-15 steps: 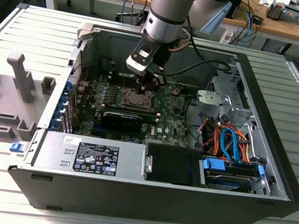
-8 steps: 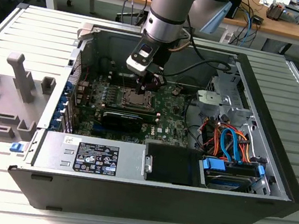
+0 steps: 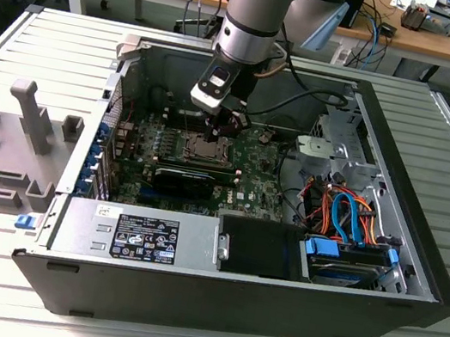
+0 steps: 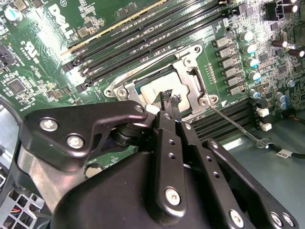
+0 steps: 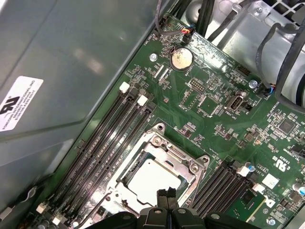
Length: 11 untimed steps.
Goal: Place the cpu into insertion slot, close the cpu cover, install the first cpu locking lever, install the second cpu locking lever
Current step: 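Install the first cpu locking lever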
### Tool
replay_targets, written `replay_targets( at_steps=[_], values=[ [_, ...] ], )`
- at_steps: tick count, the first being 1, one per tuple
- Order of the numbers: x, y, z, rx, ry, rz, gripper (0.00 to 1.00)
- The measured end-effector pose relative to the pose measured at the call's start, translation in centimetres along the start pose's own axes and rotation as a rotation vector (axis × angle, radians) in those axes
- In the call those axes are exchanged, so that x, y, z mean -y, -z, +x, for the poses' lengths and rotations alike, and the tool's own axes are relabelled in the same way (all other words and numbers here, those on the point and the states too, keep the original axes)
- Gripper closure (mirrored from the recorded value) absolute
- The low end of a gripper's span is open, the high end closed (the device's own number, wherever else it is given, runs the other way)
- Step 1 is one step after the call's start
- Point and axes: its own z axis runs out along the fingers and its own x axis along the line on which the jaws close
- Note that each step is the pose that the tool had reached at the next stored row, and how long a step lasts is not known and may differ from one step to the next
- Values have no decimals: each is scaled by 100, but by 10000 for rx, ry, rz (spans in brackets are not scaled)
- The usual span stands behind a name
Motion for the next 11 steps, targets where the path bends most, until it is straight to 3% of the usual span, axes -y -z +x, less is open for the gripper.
replay_targets(
  at_steps=[11],
  values=[
    [0,0,0,-7,116,-10,89]
  ],
)
